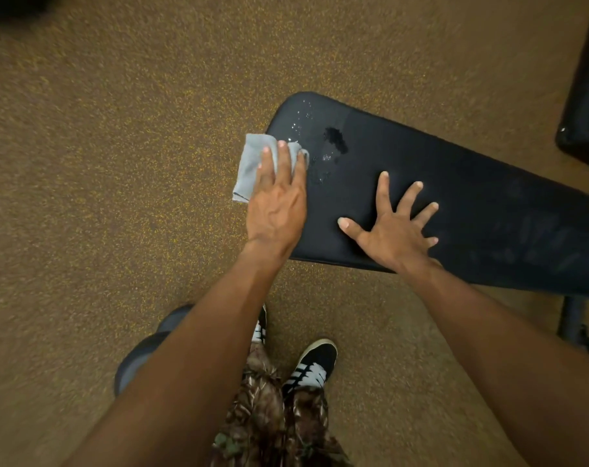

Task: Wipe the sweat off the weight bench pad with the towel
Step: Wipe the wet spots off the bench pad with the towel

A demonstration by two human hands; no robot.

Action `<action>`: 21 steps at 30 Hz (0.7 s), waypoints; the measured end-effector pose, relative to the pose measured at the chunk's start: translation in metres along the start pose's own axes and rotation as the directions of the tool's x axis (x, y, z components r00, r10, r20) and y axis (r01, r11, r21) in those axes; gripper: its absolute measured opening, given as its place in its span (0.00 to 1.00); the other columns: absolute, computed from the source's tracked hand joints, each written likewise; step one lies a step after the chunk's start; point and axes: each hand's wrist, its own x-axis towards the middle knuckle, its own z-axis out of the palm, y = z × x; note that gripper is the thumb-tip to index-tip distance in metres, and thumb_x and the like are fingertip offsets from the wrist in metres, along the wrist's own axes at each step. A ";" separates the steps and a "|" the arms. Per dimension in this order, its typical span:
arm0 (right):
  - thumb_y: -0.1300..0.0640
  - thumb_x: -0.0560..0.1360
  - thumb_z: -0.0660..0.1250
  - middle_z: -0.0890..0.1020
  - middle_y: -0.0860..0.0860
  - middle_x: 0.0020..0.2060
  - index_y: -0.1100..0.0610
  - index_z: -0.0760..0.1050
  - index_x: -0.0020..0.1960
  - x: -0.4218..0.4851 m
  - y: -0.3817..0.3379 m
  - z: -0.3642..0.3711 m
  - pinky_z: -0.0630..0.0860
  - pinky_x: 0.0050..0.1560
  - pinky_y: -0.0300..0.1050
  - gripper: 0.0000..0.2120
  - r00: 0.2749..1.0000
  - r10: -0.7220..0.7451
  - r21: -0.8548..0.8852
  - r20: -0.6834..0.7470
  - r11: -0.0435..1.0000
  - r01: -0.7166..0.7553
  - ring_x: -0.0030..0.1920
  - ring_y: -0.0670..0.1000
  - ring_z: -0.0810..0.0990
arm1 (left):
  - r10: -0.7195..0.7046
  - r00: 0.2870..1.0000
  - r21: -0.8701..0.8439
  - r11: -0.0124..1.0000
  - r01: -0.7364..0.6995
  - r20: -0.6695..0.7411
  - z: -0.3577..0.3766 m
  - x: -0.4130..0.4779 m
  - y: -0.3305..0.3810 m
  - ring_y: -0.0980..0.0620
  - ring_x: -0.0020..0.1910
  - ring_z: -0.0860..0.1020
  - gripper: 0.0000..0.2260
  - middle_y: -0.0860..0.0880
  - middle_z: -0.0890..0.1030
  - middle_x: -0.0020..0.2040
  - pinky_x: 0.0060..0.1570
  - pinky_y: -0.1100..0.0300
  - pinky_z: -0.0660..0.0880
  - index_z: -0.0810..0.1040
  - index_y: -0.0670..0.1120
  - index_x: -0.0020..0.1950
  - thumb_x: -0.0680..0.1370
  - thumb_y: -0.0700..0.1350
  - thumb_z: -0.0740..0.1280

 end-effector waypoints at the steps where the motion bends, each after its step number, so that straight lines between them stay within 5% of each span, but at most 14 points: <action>1: 0.20 0.65 0.57 0.29 0.55 0.76 0.35 0.28 0.74 -0.001 0.000 0.000 0.51 0.65 0.82 0.51 1.000 0.002 -0.003 0.001 1.000 -0.002 0.74 0.71 0.32 | 0.054 0.999 0.037 0.998 -0.054 0.001 0.006 -0.005 0.004 0.35 0.79 0.51 0.32 0.37 0.52 0.80 0.77 0.46 0.55 0.49 0.43 0.81 0.75 0.39 0.34; 6: 0.20 0.65 0.57 0.29 0.54 0.76 0.35 0.28 0.74 -0.003 0.000 -0.003 0.51 0.65 0.82 0.51 1.000 0.003 -0.002 0.002 1.000 -0.003 0.75 0.71 0.33 | 0.312 0.949 0.076 0.946 -0.315 0.048 0.021 -0.048 0.002 0.41 0.79 0.56 0.29 0.43 0.56 0.81 0.74 0.44 0.59 0.53 0.48 0.81 0.79 0.42 0.43; 9: 0.20 0.65 0.57 0.29 0.54 0.76 0.35 0.29 0.74 -0.003 0.000 -0.003 0.50 0.65 0.82 0.51 1.000 0.000 0.005 0.005 1.000 0.000 0.74 0.71 0.32 | 0.201 0.979 0.121 0.971 -0.205 0.043 0.016 -0.040 -0.018 0.41 0.80 0.50 0.29 0.44 0.47 0.82 0.76 0.42 0.52 0.46 0.51 0.82 0.80 0.42 0.47; 16: 0.20 0.65 0.56 0.29 0.55 0.76 0.35 0.29 0.75 -0.002 0.000 0.000 0.50 0.65 0.82 0.51 1.000 -0.003 -0.002 -0.009 1.000 0.003 0.74 0.72 0.32 | 0.032 0.999 0.020 0.999 -0.031 -0.026 0.000 0.009 0.003 0.33 0.78 0.50 0.26 0.40 0.51 0.81 0.75 0.40 0.53 0.52 0.47 0.81 0.82 0.40 0.46; 21: 0.21 0.66 0.57 0.28 0.54 0.76 0.35 0.29 0.74 -0.001 0.001 0.000 0.49 0.65 0.82 0.51 1.000 -0.005 0.022 -0.008 1.000 0.005 0.74 0.71 0.31 | 0.283 0.959 0.048 0.958 -0.284 0.025 0.011 -0.024 0.023 0.36 0.78 0.55 0.30 0.40 0.55 0.80 0.74 0.42 0.58 0.56 0.46 0.81 0.78 0.42 0.40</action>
